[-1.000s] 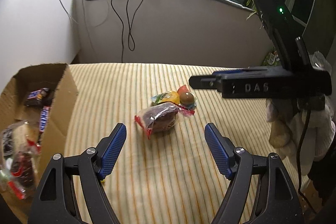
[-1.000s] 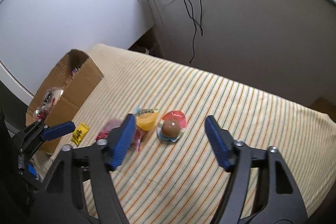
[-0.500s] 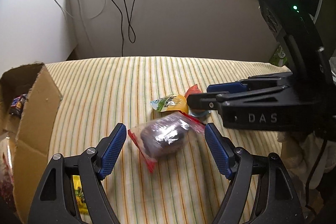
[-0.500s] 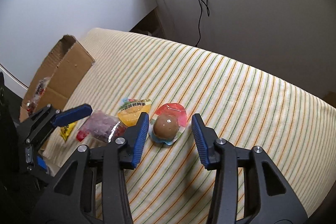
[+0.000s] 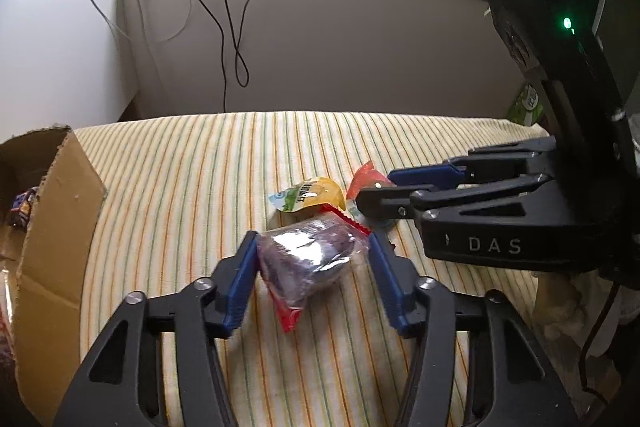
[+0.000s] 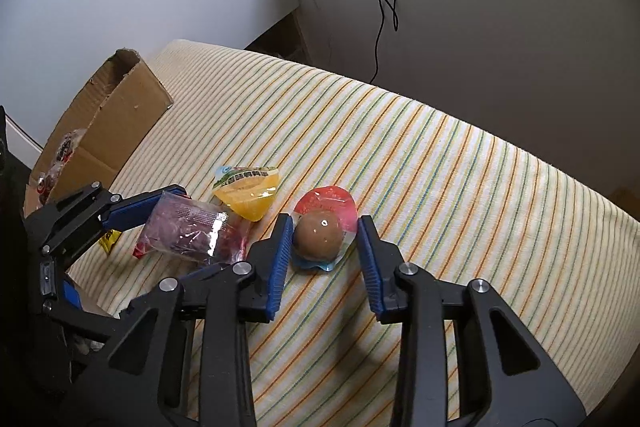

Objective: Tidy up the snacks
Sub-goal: 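Grasp the bagged bread roll with the left tool while the right tool grasps the round chocolate, then carry the bread roll and round chocolate over the box with both tools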

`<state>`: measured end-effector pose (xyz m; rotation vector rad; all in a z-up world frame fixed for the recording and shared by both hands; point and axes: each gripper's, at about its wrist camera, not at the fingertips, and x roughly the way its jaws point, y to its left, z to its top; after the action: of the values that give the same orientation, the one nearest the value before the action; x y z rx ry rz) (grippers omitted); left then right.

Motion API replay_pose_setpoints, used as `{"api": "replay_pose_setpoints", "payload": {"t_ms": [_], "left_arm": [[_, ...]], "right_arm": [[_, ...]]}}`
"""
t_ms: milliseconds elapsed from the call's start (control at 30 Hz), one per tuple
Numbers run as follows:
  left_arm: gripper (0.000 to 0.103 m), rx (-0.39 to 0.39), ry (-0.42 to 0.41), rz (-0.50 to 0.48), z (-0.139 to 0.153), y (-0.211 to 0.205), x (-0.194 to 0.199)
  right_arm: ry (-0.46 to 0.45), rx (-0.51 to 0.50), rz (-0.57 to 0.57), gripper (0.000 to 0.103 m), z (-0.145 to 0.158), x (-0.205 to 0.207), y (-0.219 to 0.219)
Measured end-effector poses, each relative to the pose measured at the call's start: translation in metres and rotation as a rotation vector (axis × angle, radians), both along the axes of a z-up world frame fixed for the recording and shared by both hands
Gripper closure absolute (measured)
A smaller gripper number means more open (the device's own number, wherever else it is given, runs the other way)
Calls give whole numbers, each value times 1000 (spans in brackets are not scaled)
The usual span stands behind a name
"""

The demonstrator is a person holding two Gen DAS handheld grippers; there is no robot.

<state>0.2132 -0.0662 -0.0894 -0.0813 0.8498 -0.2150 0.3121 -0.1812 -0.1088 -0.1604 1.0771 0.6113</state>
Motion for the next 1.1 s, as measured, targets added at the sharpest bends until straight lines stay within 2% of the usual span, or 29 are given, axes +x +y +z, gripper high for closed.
{"api": "replay_pose_setpoints", "payload": {"t_ms": [133, 400, 733, 1100], "left_arm": [[65, -5, -1, -6, 3, 1, -5], [66, -15, -18, -14, 7, 1, -18], [66, -40, -68, -19, 27, 15, -38], [66, -45, -148, 39, 58, 49, -64]], "right_arm": [[-7, -8, -2, 69, 1, -2, 1], [-24, -28, -2, 70, 3, -12, 1], [-47, -15, -17, 70, 17, -27, -7], [-117, 10, -2, 70, 58, -50, 1]]}}
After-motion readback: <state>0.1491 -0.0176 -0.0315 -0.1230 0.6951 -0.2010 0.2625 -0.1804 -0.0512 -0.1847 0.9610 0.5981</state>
